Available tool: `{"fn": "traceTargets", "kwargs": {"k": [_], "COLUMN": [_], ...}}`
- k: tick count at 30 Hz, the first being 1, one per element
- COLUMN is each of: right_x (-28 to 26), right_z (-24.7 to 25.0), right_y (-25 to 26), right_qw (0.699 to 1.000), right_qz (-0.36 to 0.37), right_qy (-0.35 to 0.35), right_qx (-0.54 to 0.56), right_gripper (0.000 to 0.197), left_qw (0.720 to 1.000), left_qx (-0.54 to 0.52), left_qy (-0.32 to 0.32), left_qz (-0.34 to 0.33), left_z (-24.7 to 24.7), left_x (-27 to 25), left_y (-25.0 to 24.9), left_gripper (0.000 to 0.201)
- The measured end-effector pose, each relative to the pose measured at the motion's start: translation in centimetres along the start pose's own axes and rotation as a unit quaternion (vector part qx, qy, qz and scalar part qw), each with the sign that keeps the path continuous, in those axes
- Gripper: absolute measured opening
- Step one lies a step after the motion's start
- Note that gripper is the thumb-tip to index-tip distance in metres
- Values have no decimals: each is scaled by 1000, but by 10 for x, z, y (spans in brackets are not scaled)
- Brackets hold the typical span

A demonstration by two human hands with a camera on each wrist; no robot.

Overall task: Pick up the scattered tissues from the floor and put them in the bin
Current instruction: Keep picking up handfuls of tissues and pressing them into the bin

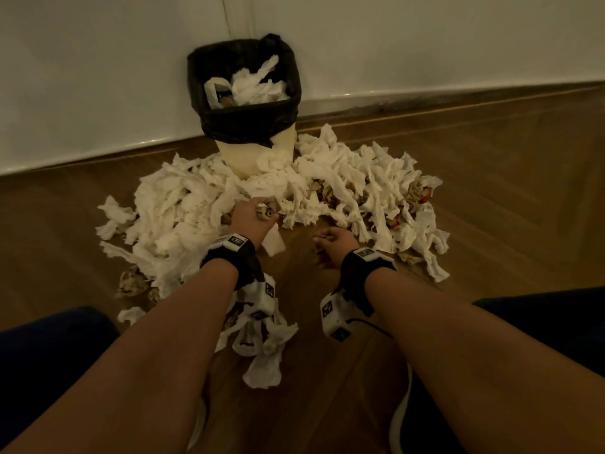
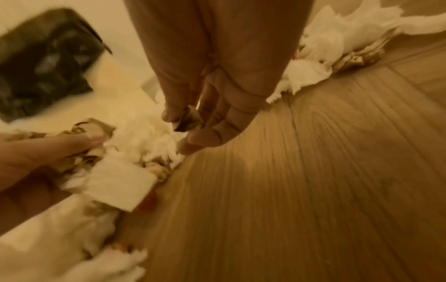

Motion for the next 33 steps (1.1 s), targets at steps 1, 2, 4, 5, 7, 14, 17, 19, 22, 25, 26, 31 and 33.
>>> {"fn": "traceTargets", "kwargs": {"k": [1, 2, 4, 5, 7, 14, 17, 19, 22, 25, 26, 31, 33], "right_x": [-3, -6, -12, -16, -22, -43, -53, -61, -70, -80, -83, -96, -103], "right_z": [2, 4, 6, 8, 11, 28, 30, 31, 30, 28, 28, 29, 31], "right_y": [4, 8, 17, 22, 32, 76, 98, 113, 130, 142, 144, 155, 160], "right_qw": [1000, 1000, 998, 997, 993, 974, 961, 957, 954, 957, 955, 954, 956], "right_qz": [5, 8, 14, 16, 22, 79, 84, 86, 90, 99, 100, 126, 132], "right_qy": [-5, -11, -17, -21, -33, -53, -45, -42, -32, -24, -22, -22, -24], "right_qx": [7, 17, 56, 79, 111, 204, 259, 275, 283, 272, 278, 270, 259], "right_gripper": [15, 19, 23, 23, 21, 20, 9, 22, 18, 5, 6, 9, 12], "left_qw": [999, 997, 985, 975, 941, 905, 888, 854, 836, 883, 908, 957, 954], "left_qx": [-35, -77, -162, -205, -318, -415, -444, -509, -544, -466, -417, -289, -297], "left_qy": [-13, -24, -37, -40, -31, -40, -48, -31, 7, 26, 21, -3, -4], "left_qz": [5, 18, 52, 70, 108, 92, 104, 102, 70, 48, 39, 29, 38], "left_z": [3, 6, 12, 14, 20, 46, 58, 68, 80, 87, 89, 101, 104], "left_x": [0, 1, 2, 3, 3, -3, -5, -9, -15, -18, -19, -25, -26], "left_y": [-7, -13, -24, -28, -38, -60, -72, -83, -96, -101, -102, -110, -113], "left_gripper": [46, 44, 41, 40, 41, 49, 44, 23, 16, 44, 51, 27, 39]}}
Point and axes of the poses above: each hand's wrist, its own x-axis towards the middle knuckle, its own z-axis out of the back of the hand, y = z × x, the point moved 2 cm from there along x, towards the middle knuckle, and after that the axes turned 3 degrees about -x, right-handed, at the moved point
